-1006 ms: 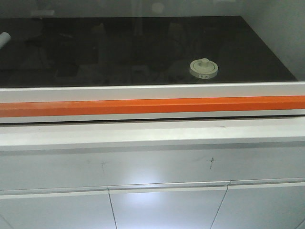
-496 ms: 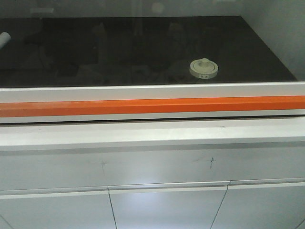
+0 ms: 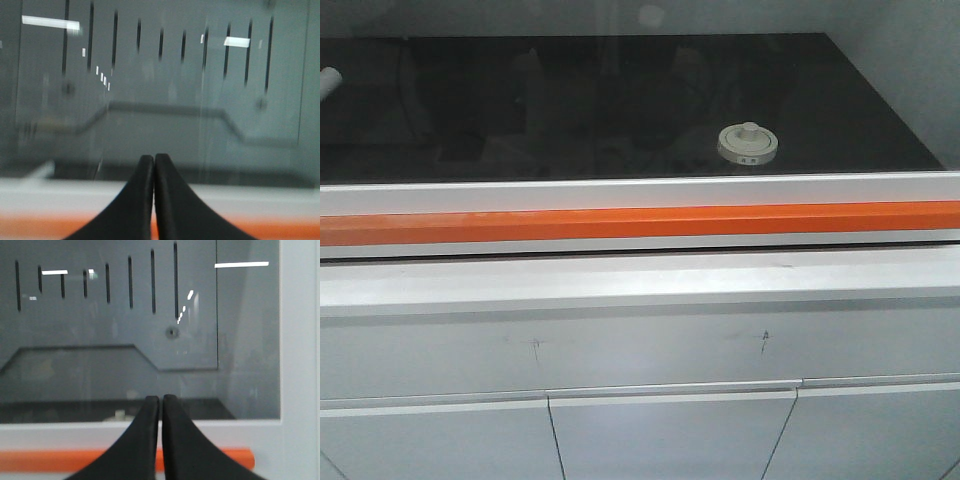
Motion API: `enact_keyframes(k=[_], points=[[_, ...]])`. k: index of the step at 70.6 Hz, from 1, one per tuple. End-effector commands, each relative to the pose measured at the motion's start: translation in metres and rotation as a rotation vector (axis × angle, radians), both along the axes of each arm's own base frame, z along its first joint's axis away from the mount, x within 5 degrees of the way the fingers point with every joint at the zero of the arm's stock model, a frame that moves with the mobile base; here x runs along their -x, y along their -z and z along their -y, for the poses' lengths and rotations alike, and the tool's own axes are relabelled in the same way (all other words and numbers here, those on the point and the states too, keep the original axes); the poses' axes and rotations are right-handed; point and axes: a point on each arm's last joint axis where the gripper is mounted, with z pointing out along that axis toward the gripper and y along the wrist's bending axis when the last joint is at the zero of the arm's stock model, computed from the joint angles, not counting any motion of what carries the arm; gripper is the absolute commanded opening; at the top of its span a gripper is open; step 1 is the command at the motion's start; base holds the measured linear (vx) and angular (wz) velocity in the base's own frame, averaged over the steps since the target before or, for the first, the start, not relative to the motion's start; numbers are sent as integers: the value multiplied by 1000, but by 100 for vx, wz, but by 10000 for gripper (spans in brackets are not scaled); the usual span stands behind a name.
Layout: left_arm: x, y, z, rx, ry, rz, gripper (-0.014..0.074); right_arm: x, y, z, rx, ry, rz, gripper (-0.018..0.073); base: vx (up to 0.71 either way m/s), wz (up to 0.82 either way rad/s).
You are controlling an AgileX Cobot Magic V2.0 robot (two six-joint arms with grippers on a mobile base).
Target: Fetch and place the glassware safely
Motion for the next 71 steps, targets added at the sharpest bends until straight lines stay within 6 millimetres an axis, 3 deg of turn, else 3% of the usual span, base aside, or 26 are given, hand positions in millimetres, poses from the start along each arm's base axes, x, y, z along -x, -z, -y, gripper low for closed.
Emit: enact_keyframes(k=[1,9,19,30,40,54,62,71], points=[[16,-54,-1,31,13,193,-7,9,-49,0,18,4,138,-3,0,0],[14,-105,0,11,10,206,-7,9,-94,0,17,5,189,-3,0,0],[-2,-162,2,-72,-15,232,-7,-10,-142,-1,17,5,192,-3,0,0],[-33,-188,5,-146,-32,196,-7,-41,-176,-1,16,10,134,-3,0,0],[-66,-179,6,-134,-20,68,-7,-72,-177,-2,19,2,104,-3,0,0],[-102,-151,5,-62,1,-208,-7,-111,-155,-1,19,10,-91,-3,0,0],[-116,-136,5,-64,-2,-324,-7,-121,-137,-2,18,11,-164,-3,0,0],[-118,-112,5,-47,9,-341,-7,-121,-110,-3,19,-3,-167,-3,0,0]])
